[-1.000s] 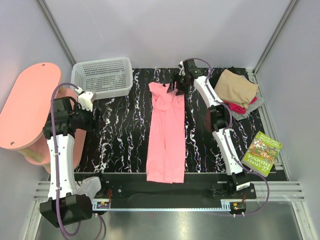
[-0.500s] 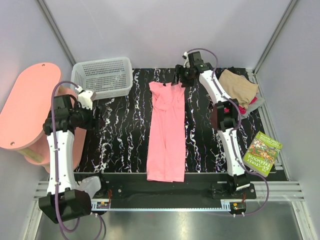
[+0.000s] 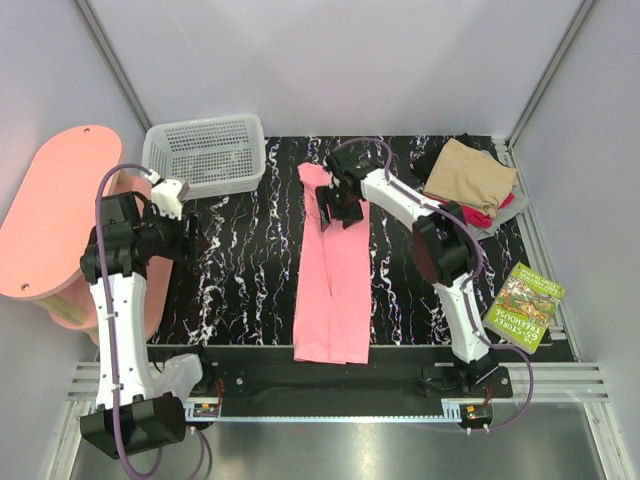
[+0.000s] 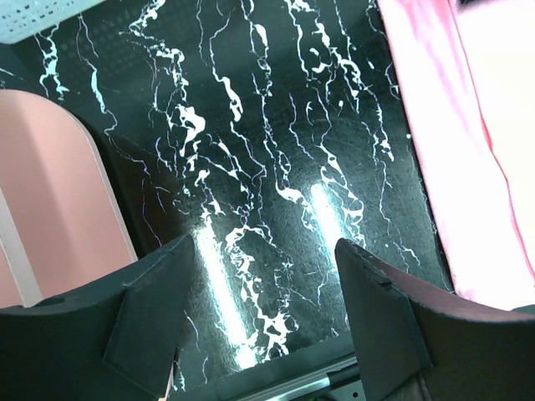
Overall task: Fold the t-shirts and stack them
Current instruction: Grab the bottom of the folded rectangular tshirt with right arm
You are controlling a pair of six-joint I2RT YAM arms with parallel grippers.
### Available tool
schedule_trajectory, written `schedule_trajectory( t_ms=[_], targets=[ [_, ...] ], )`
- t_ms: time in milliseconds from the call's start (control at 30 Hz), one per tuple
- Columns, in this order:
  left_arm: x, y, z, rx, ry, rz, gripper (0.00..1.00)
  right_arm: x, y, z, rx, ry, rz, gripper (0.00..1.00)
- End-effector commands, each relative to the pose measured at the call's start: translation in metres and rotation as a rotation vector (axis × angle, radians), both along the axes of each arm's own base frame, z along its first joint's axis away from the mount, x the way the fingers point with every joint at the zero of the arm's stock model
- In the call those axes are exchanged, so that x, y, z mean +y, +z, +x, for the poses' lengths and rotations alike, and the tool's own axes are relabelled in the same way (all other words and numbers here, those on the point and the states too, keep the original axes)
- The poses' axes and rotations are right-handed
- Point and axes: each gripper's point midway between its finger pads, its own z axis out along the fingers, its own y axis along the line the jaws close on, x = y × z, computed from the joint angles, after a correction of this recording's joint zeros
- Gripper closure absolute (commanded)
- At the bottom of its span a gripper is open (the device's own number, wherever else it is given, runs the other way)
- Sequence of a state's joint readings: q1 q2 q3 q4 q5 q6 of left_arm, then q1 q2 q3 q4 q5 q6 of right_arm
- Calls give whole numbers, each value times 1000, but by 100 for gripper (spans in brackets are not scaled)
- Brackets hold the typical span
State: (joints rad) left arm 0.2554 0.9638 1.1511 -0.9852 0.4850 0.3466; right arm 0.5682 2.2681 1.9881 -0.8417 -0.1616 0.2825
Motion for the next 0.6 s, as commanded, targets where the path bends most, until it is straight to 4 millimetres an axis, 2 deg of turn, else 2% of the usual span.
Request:
schedule_trajectory(
  t_ms=[0, 200, 233, 300, 333, 400, 433, 467, 567],
  targets=[
    [-5, 24, 7, -69, -23, -10, 26, -19, -11, 5, -22, -68, -104, 30],
    [-4, 24, 7, -72, -24, -6, 27, -19, -32, 6, 10, -61, -139, 29],
    [-4, 24, 7, -71, -28, -3, 27, -20, -42, 5, 30, -59, -151, 29],
    [-4, 24, 7, -71, -26, -2, 27, -18, -46, 10, 29, -48, -154, 28],
    [-4, 24, 6, -71, -29, 0, 26, -19, -60, 8, 53, -43, -174, 28],
    [-4, 25, 6, -73, -30, -1, 26, -18, -64, 17, 49, -41, -177, 28],
    [-4, 25, 7, -71, -30, -3, 26, -18, -78, 18, 68, -40, -184, 28],
    [-5, 24, 7, -66, -31, -6, 26, -16, -76, 27, 55, -46, -172, 28],
    [-6, 16, 8, -42, -37, -25, 26, -20, -89, 43, 62, -64, -167, 28]
  ],
)
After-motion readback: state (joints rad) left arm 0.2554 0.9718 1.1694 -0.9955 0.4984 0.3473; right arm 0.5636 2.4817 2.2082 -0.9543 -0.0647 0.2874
